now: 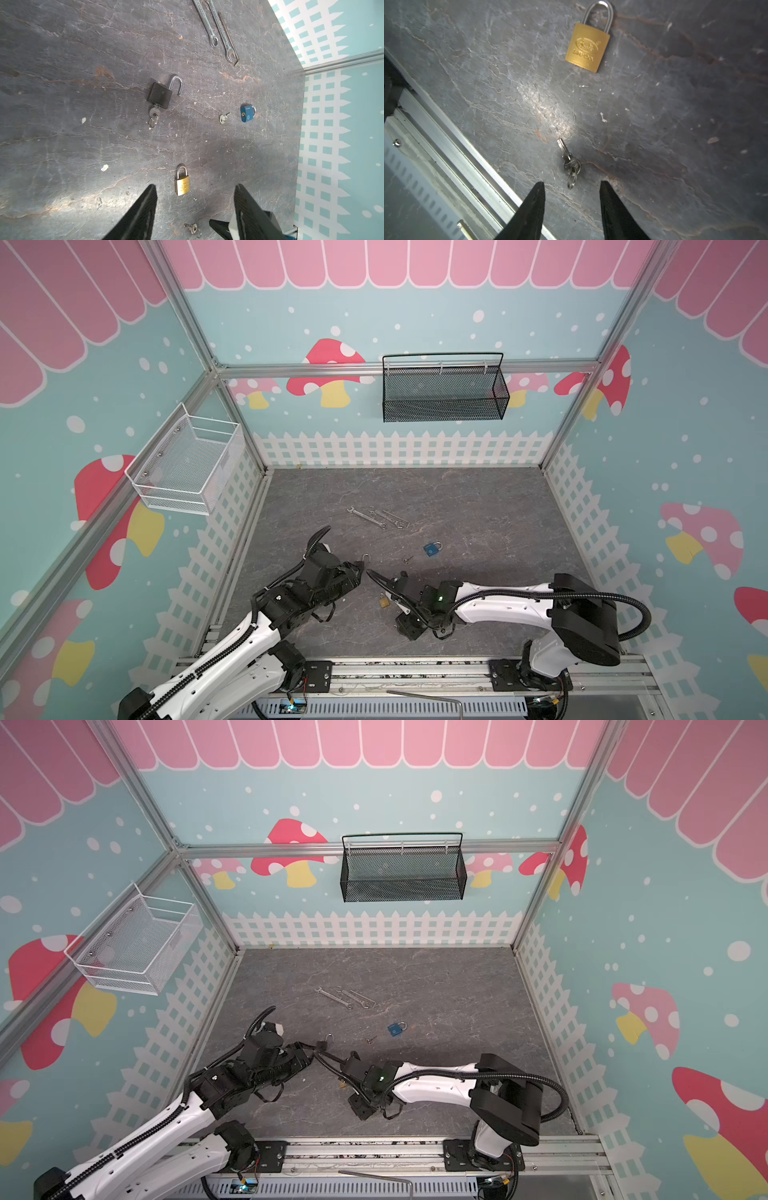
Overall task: Unlock with the key
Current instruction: 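Move the right gripper down to the silver key beside the brass padlock, then close the right gripper on the silver key and lift it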
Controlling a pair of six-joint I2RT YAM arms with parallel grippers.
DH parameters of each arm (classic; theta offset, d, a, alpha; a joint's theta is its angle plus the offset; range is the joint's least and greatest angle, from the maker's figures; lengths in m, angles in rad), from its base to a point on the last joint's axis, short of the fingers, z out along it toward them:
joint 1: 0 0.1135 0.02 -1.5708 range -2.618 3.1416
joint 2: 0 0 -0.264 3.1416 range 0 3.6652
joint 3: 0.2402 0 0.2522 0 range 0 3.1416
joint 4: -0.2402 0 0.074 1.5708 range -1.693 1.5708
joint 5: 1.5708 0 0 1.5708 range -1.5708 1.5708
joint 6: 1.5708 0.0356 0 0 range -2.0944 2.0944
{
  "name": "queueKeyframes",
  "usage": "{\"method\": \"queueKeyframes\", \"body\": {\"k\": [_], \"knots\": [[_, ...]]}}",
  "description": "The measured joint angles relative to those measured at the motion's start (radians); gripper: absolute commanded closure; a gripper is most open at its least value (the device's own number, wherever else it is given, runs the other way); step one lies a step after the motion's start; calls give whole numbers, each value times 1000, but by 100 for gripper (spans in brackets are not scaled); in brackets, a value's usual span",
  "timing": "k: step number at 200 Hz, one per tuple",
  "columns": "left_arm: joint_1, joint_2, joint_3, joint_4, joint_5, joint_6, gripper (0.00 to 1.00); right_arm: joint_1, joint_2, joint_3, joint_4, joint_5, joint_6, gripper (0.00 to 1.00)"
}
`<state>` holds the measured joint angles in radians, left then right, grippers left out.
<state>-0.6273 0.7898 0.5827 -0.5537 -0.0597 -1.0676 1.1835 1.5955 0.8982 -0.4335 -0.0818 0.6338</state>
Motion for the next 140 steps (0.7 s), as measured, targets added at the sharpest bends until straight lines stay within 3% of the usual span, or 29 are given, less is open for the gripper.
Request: {"method": "queueKeyframes", "body": {"k": [140], "knots": [[-3,-49,-36,12,-42,-26,40,0,58,-8,37,-18,44,88]]}}
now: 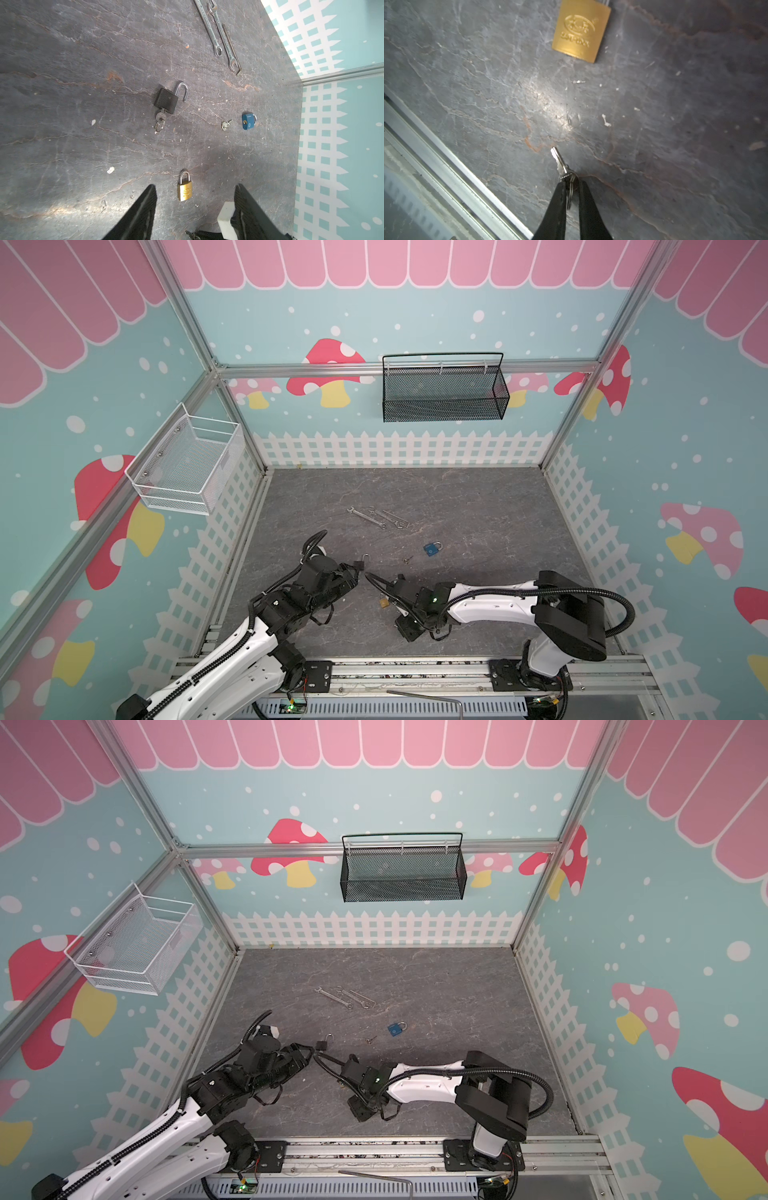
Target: Unlock with the key
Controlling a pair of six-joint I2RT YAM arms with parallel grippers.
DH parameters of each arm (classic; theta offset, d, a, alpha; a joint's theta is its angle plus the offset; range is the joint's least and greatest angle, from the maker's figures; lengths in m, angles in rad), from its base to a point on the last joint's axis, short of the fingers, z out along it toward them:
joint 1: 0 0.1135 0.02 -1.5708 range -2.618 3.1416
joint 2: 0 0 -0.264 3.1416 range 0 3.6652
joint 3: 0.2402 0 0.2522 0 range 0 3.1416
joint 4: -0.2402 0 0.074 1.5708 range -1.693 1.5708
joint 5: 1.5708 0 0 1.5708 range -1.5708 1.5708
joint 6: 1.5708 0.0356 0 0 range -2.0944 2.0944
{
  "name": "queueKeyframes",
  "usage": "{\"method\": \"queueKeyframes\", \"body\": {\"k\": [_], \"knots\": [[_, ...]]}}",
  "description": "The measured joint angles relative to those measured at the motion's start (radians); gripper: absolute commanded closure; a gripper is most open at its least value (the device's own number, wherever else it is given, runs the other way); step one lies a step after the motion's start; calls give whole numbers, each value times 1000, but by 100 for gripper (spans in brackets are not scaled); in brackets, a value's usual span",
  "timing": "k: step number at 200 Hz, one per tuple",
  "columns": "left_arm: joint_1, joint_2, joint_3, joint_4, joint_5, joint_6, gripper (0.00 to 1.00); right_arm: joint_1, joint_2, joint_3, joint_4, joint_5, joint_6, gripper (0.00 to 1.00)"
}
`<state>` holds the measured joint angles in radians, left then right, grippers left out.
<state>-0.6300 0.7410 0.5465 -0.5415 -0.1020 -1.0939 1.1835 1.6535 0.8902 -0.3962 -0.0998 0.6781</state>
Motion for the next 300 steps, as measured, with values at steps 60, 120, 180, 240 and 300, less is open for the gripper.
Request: {"method": "queueKeyframes", "body": {"k": [60,120,180,240,300], "knots": [[0,0,-3,1,0,-3,40,0,-2,0,13,10,3,100],[-8,-1,-2,23,15,-43,40,-19,-117,-23,53,21,4,100],[-166,9,14,185,20,-35,43,-146,-311,-31,115,-36,11,100],[-256,121,5,446,39,48,53,-231,-386,-29,132,-112,11,100],[-263,212,-11,562,58,84,68,-257,-406,-12,137,-151,14,100]]}}
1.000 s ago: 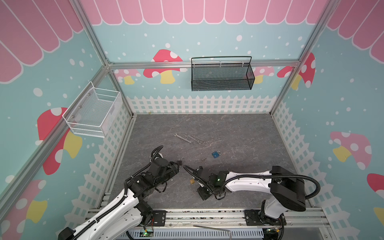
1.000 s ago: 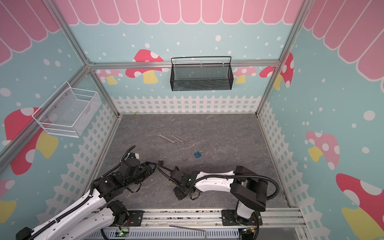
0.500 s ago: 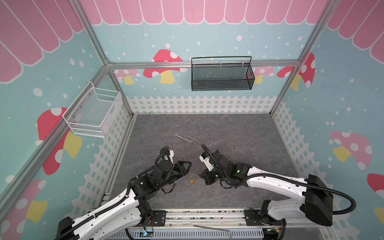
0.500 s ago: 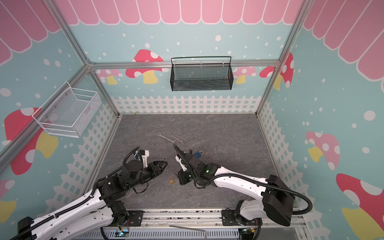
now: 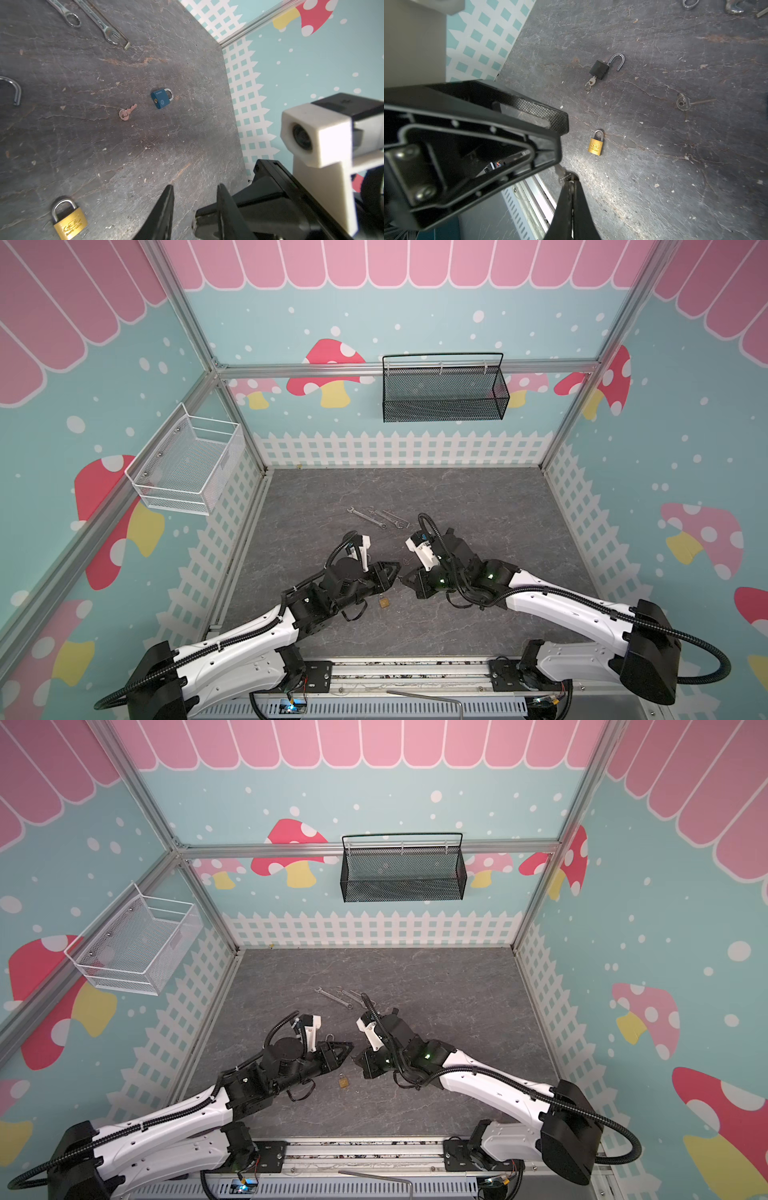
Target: Unlock with the key
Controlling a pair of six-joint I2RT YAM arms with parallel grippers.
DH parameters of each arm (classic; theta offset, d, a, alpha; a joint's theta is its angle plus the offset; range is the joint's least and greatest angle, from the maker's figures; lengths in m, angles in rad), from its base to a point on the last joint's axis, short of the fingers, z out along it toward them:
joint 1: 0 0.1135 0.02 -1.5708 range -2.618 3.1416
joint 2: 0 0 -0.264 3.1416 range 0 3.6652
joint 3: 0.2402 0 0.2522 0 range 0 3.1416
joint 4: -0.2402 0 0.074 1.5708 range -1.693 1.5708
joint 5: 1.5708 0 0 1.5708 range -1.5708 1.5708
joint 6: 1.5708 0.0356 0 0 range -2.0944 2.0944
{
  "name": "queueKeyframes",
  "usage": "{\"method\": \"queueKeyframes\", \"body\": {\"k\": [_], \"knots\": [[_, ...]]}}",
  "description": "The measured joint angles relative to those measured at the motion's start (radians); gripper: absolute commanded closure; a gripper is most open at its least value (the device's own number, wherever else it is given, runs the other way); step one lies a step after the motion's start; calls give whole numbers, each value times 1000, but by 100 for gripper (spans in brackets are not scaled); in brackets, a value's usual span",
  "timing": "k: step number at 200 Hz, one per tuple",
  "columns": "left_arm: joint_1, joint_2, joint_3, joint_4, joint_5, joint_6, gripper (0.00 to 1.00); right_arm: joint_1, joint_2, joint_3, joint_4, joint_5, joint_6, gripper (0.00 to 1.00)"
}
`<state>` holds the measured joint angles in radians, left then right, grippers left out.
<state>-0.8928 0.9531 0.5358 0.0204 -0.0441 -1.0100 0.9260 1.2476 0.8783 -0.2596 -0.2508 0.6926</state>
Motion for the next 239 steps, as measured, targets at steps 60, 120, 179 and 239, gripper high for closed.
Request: {"method": "queueKeyframes", "body": {"k": [60,120,179,239], "knots": [[0,36,-14,53,8,-6,79,-7,0,2,19,-5,1,100],[-1,50,-19,89,11,-11,100,-10,0,2,28,-5,1,100],[5,32,-33,114,3,27,100,-28,-14,2,28,-15,-8,63],[100,10,-31,253,125,204,100,-205,-164,-43,163,-277,-31,50]]}}
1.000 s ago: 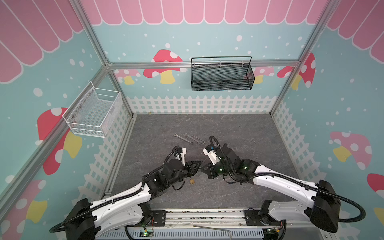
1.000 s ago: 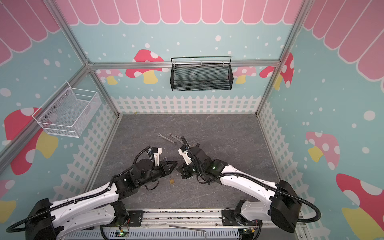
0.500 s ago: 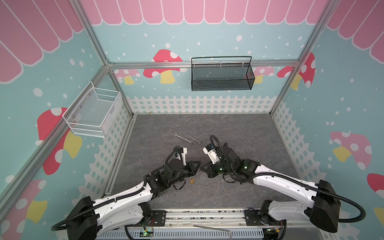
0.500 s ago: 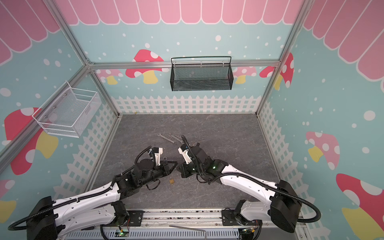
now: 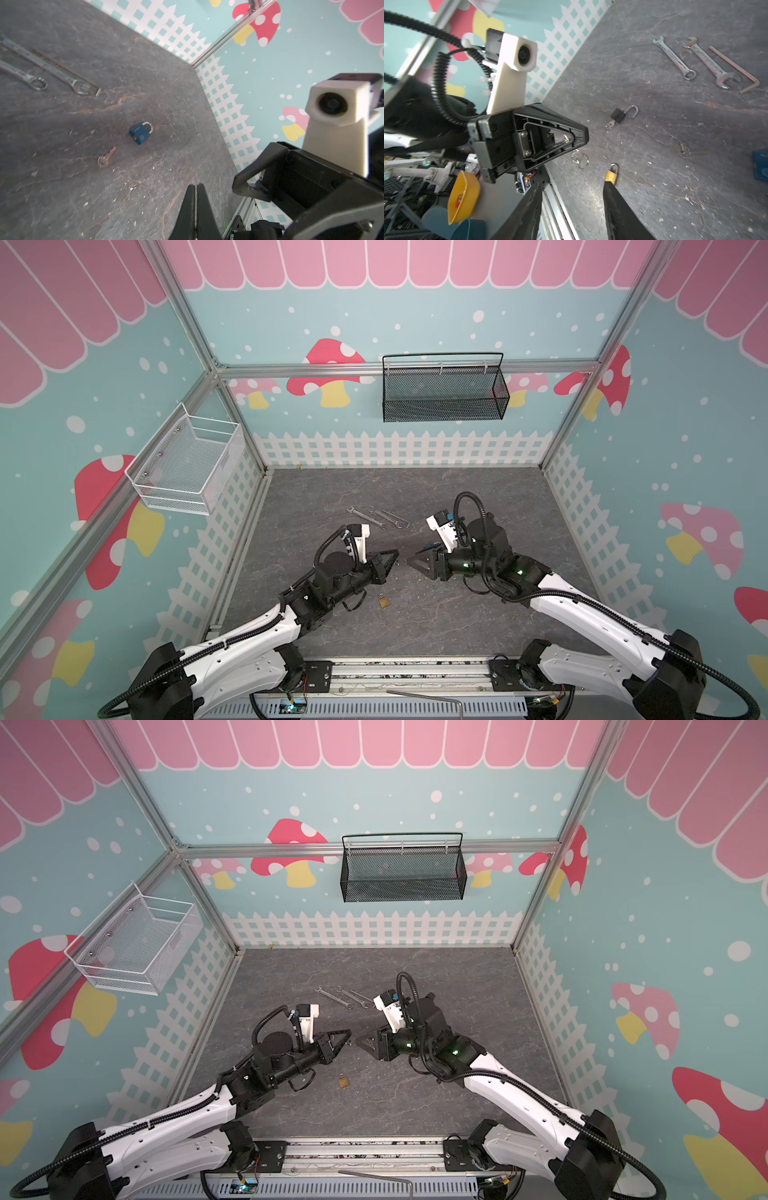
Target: Unlock with the key
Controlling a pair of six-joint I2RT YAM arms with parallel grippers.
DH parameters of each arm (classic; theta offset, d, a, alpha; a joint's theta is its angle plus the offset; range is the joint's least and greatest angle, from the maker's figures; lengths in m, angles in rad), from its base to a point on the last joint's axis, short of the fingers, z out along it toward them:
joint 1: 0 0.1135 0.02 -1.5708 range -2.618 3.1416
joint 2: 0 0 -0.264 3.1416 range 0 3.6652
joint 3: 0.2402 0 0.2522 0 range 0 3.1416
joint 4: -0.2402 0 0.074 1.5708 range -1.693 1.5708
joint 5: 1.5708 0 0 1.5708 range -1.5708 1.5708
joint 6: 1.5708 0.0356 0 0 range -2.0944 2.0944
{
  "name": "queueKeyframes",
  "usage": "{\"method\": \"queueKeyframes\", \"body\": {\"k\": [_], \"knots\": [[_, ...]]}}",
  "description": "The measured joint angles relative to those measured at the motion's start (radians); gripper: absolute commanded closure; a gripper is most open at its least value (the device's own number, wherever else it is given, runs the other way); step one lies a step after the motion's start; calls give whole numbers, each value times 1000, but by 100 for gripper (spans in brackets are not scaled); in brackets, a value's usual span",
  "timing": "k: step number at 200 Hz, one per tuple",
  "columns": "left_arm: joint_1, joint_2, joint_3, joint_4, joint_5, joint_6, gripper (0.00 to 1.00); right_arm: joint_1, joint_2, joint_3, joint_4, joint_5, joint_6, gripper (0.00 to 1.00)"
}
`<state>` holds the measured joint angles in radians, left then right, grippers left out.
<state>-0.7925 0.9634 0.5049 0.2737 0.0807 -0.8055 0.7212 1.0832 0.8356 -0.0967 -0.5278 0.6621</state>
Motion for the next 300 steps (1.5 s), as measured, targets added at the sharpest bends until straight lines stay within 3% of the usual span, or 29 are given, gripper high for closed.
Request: {"method": "queueKeyframes", "body": {"k": [29,98,164,300], "knots": [[9,22,20,90,91,48,100,-54,6,-44,102,-161,14,51],[9,106,74,228,237,77,100,-115,30,-147,334,-348,110,59],[9,113,77,278,279,77,100,-130,24,-185,473,-365,174,70],[9,116,100,277,290,77,100,-132,1,-199,575,-375,200,82]]}}
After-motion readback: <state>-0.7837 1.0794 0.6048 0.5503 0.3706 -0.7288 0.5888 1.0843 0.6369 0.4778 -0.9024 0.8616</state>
